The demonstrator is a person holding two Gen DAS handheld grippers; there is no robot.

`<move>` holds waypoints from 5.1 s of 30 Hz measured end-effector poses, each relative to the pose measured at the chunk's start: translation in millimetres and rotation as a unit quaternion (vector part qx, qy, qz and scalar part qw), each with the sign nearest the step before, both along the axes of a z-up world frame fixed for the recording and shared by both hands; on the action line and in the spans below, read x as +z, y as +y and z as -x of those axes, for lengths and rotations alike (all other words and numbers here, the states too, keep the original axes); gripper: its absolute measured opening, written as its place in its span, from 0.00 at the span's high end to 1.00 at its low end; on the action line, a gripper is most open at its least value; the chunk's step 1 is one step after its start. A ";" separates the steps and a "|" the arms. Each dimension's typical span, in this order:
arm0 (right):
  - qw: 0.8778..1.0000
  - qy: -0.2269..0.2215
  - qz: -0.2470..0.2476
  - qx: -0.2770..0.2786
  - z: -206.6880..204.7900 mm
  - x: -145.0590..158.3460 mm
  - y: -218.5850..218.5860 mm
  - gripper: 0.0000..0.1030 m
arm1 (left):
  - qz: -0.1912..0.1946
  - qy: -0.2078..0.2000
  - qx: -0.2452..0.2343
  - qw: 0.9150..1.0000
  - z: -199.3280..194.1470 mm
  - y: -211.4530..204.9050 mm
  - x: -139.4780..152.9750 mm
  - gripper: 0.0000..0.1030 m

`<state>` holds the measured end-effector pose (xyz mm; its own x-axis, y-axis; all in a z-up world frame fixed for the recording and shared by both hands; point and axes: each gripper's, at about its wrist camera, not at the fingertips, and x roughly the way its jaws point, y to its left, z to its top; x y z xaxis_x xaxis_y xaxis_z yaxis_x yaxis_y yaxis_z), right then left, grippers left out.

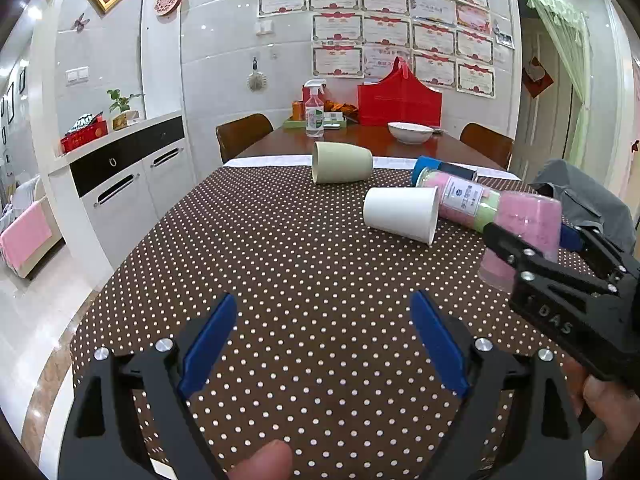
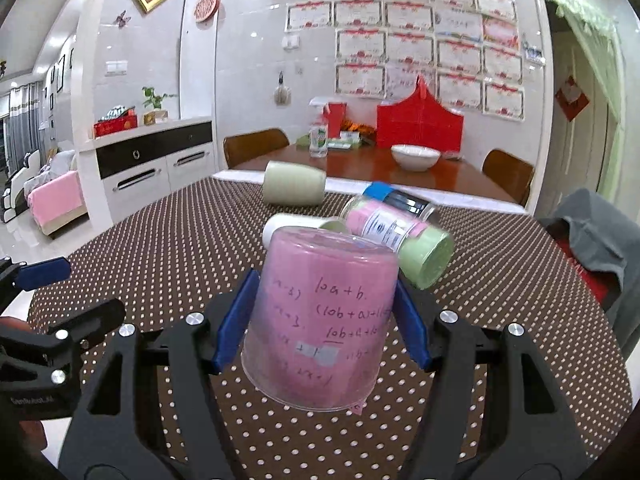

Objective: Flip cup upside down

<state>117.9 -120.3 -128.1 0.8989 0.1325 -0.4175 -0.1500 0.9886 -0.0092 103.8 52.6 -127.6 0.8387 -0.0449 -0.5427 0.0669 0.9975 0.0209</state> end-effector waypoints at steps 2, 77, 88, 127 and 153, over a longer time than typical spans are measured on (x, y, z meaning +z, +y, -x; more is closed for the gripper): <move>1.000 0.006 0.002 0.007 -2.2 -2.7 3.3 0.38 | 0.002 0.000 0.002 1.000 1.0 2.0 -2.6 0.15; 0.998 -0.028 -0.054 -0.032 85.8 74.8 -41.1 0.06 | -0.027 -0.096 -0.002 0.995 73.2 -25.0 67.6 0.15; 0.994 -0.064 -0.041 -0.084 121.4 97.4 -51.4 0.06 | -0.040 -0.114 -0.007 0.993 93.6 -37.0 86.5 0.15; 0.989 -0.085 -0.033 -0.115 150.1 104.1 -40.0 0.06 | -0.027 -0.164 0.016 0.986 130.0 -31.3 112.9 0.15; 0.990 -0.081 -0.037 -0.113 149.5 102.1 -39.0 0.06 | -0.018 -0.171 0.008 0.985 135.0 -31.9 115.1 0.15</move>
<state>-31.6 -159.3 -26.0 0.9633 -0.0541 -0.2631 0.0722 0.9956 0.0596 -31.2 20.8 -12.5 0.9731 -0.0165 -0.2296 0.0344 0.9966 0.0742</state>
